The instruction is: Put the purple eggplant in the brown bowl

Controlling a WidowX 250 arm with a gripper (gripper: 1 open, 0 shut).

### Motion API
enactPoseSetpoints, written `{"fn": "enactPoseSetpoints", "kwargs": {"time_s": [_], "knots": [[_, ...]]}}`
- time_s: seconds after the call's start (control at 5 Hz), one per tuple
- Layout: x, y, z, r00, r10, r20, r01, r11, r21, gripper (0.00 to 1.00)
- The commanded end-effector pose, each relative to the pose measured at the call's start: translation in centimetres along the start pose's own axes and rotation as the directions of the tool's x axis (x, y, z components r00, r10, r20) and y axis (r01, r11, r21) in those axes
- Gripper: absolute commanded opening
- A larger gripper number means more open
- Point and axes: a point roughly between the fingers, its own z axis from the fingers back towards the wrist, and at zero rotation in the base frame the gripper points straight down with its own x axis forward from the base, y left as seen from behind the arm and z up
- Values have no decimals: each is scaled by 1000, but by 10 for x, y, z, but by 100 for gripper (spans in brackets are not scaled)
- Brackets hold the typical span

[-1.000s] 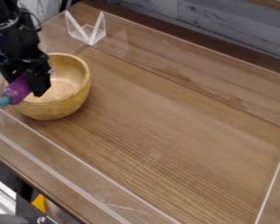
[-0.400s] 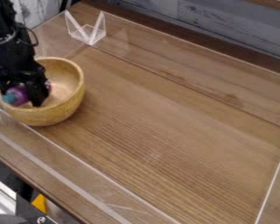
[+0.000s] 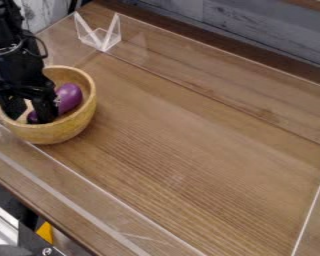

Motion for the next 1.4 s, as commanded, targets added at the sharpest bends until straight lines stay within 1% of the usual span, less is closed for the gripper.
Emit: {"fn": "enactPoseSetpoints", "kwargs": {"time_s": [0.0, 0.4, 0.8, 1.2], "knots": [[12, 2, 6, 999, -10, 35, 9, 1000, 26, 100], [17, -5, 30, 999, -34, 37, 33, 999, 27, 100], [-1, -1, 30, 996, -81, 38, 80, 996, 28, 100], [-7, -10, 16, 996, -77, 36, 76, 997, 27, 100]]}}
